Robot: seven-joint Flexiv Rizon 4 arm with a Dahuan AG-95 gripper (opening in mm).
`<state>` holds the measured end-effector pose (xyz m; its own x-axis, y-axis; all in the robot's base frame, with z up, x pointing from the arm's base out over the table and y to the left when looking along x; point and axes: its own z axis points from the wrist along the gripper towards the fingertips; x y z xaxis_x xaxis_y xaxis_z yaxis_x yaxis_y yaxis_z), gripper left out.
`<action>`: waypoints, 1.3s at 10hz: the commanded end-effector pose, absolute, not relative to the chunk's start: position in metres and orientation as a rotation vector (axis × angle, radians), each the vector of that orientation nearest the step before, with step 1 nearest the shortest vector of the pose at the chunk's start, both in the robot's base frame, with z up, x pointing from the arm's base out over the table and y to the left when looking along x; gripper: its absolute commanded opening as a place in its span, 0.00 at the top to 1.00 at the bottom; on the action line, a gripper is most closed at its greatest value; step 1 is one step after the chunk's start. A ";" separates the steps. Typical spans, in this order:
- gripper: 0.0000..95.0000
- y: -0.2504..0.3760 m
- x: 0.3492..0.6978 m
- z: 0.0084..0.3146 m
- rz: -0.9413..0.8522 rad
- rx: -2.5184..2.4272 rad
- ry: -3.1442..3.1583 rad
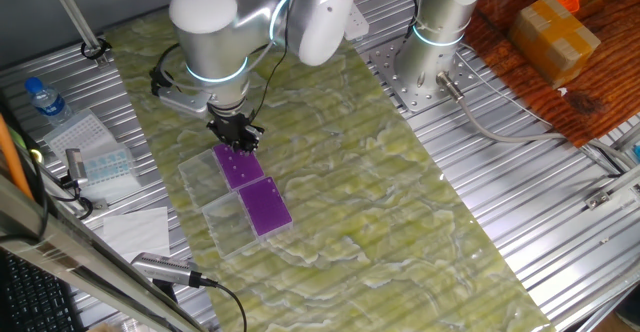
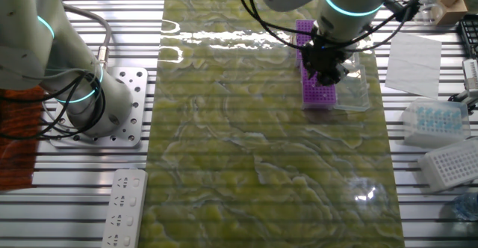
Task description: Transfer all small pipette tips from one holder to another
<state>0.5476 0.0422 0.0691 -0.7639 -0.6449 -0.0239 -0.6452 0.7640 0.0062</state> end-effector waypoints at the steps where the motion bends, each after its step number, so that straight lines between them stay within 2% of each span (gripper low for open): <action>1: 0.80 0.041 0.547 0.063 0.022 -1.081 2.924; 8: 0.80 0.037 0.546 0.053 0.002 -1.099 2.897; 9: 1.00 0.037 0.546 0.053 0.000 -1.098 2.895; 13: 1.00 0.038 0.546 0.053 0.001 -1.100 2.889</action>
